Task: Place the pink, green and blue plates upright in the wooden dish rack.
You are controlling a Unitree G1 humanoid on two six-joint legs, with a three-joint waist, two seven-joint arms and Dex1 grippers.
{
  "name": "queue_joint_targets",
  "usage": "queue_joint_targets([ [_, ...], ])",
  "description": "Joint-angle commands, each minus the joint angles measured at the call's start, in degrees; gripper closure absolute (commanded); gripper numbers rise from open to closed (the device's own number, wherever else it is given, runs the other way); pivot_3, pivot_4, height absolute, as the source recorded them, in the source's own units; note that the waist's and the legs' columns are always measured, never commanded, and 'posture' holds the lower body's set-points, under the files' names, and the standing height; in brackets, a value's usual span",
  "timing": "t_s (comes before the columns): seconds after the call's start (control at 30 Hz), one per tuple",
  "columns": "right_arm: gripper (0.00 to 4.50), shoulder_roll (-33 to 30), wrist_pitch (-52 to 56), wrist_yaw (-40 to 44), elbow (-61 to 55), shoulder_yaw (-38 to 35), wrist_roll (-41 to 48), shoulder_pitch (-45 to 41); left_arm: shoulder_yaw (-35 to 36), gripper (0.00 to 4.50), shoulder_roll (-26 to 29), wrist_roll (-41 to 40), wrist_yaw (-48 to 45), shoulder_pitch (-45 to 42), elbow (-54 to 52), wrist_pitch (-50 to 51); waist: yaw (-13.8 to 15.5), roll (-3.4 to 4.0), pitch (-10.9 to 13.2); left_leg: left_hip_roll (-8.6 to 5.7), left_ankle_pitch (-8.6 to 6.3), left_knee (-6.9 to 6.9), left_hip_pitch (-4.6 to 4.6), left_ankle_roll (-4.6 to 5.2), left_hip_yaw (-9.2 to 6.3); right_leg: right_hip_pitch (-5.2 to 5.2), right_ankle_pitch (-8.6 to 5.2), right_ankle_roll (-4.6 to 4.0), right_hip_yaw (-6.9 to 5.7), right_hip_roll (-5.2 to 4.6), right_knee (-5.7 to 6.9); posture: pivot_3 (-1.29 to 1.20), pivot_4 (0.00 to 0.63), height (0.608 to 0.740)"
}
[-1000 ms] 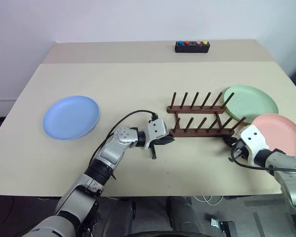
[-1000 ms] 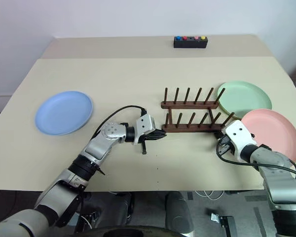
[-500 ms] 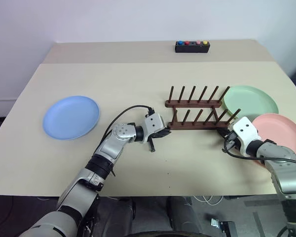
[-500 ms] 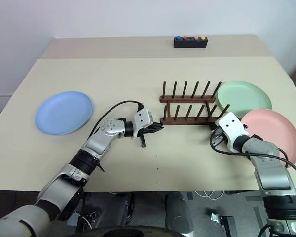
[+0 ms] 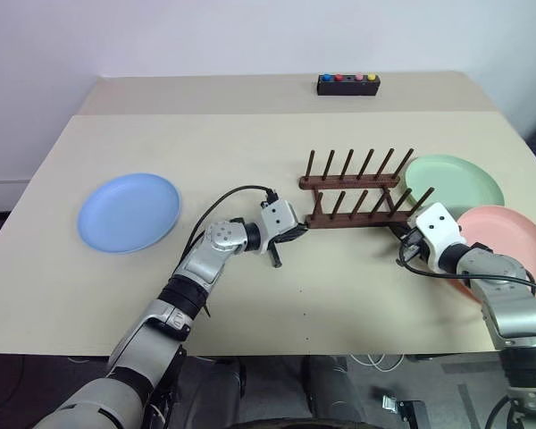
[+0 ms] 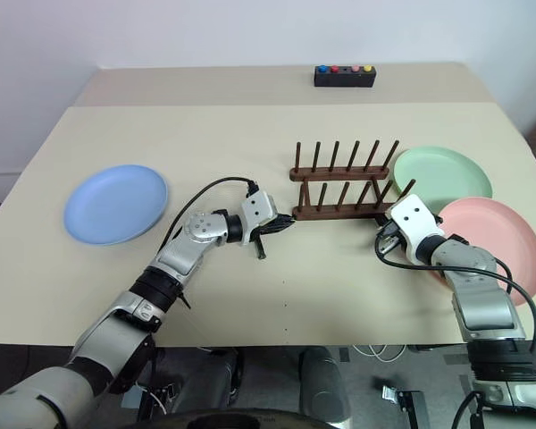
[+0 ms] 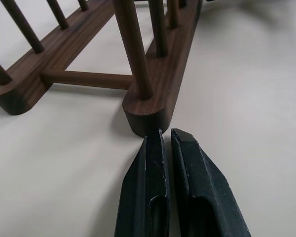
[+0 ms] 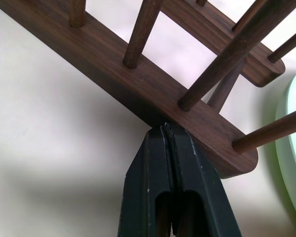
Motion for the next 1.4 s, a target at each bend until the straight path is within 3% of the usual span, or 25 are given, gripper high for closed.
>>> queue_joint_targets([
  [0.03,4.50,0.45,-1.02,-0.42,-0.92,0.07,-0.25,-0.63,0.90,4.26,0.27,1.39,1.13,-0.37,1.35,-0.25,0.01,0.00,0.00,0.00,0.00,0.00,0.00,0.00,0.00,0.00,0.00,0.00,0.00,0.00,0.00,0.00,0.150,0.740],
  [0.23,4.50,-1.05,-0.96,0.88,-4.84,-1.15,0.72,1.65,0.80,4.26,0.63,0.50,-0.90,0.68,-1.23,0.41,0.03,0.00,0.00,0.00,0.00,0.00,0.00,0.00,0.00,0.00,0.00,0.00,0.00,0.00,0.00,0.00,0.150,0.740],
  [0.4,4.50,-5.33,4.03,5.71,-16.27,-10.28,7.20,9.86,2.28,4.26,4.15,-4.47,-7.03,5.44,-11.80,3.68,-0.05,0.04,0.00,0.00,-0.01,-0.08,-0.09,0.01,0.00,-0.10,0.00,0.00,0.02,0.00,0.00,0.00,0.150,0.740],
  [0.57,2.24,-8.60,12.96,8.89,-25.58,-23.37,12.37,19.96,4.37,4.30,7.47,-10.60,-11.49,10.98,-23.08,8.98,0.26,0.03,0.01,0.01,-0.02,-0.06,-0.12,0.03,-0.03,-0.10,0.00,-0.01,0.00,0.00,0.00,0.00,0.150,0.740],
  [0.7,0.09,-8.66,19.04,7.17,-30.73,-29.46,12.10,25.16,4.01,4.30,8.23,-11.73,-11.73,13.83,-27.73,11.61,0.28,0.03,0.01,0.01,-0.02,0.03,-0.08,0.03,-0.01,0.00,-0.01,-0.01,0.01,0.00,-0.01,0.00,0.150,0.740],
  [0.73,0.04,-8.43,20.63,7.19,-31.69,-30.21,12.39,26.56,4.00,4.30,8.06,-12.44,-12.04,14.33,-28.69,12.09,0.27,0.02,0.01,0.01,-0.02,0.03,-0.07,0.03,-0.01,0.01,-0.01,-0.01,0.00,0.00,-0.01,0.00,0.150,0.740],
  [1.1,0.04,-5.03,28.35,-2.28,-32.97,-22.14,6.77,29.37,1.79,4.30,6.41,-13.19,-14.50,13.70,-30.57,12.27,0.27,0.03,0.00,0.01,-0.02,0.01,-0.09,0.03,0.00,-0.02,-0.02,-0.03,0.01,0.00,-0.03,0.00,0.150,0.740],
  [1.2,0.89,-5.03,28.03,-3.53,-33.20,-20.05,4.89,30.02,1.30,4.30,6.25,-13.08,-14.37,14.03,-30.56,12.13,0.27,0.03,0.00,0.01,-0.02,0.00,-0.09,0.03,0.00,-0.03,-0.02,-0.03,0.00,0.00,-0.03,0.00,0.150,0.740],
  [1.4,3.89,-5.33,29.19,-5.33,-33.55,-19.46,2.81,29.53,0.97,4.30,5.95,-13.50,-14.37,14.11,-30.86,12.35,0.26,0.03,0.00,0.01,-0.02,0.00,-0.09,0.03,0.00,-0.03,-0.02,-0.02,0.00,0.00,-0.04,0.00,0.150,0.740],
])
